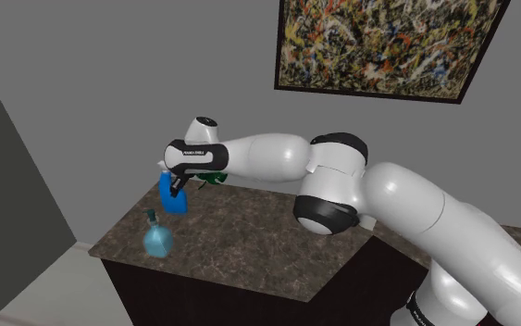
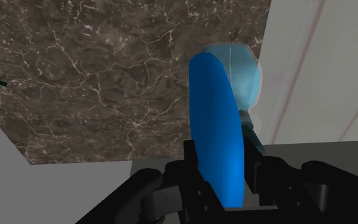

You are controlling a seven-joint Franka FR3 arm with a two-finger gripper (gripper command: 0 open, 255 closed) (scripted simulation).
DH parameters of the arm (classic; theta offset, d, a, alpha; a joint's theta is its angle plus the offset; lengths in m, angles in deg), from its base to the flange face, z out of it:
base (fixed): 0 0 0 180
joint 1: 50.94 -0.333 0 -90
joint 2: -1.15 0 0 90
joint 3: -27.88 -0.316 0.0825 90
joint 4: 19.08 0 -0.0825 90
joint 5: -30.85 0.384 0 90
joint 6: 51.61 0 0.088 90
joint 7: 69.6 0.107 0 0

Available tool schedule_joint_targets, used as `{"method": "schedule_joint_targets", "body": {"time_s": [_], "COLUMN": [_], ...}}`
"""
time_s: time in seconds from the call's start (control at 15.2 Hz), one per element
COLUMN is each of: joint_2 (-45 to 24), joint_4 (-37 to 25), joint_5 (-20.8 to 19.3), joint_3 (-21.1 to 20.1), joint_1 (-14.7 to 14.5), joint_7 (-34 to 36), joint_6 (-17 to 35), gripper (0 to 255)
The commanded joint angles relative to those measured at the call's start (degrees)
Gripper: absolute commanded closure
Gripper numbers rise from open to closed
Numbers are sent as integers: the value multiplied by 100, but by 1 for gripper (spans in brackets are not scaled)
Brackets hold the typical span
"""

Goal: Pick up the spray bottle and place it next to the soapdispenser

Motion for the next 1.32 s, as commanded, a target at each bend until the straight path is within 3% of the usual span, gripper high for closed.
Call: {"method": "schedule_joint_targets", "body": {"time_s": [0.0, 1.25], "joint_2": [-95, -1059], "joint_4": [-20, -470], "joint_5": [48, 387], "joint_3": [-49, -457], "joint_1": [30, 302], "joint_7": [-45, -298], "joint_6": [83, 707], "gripper": [255, 255]}}
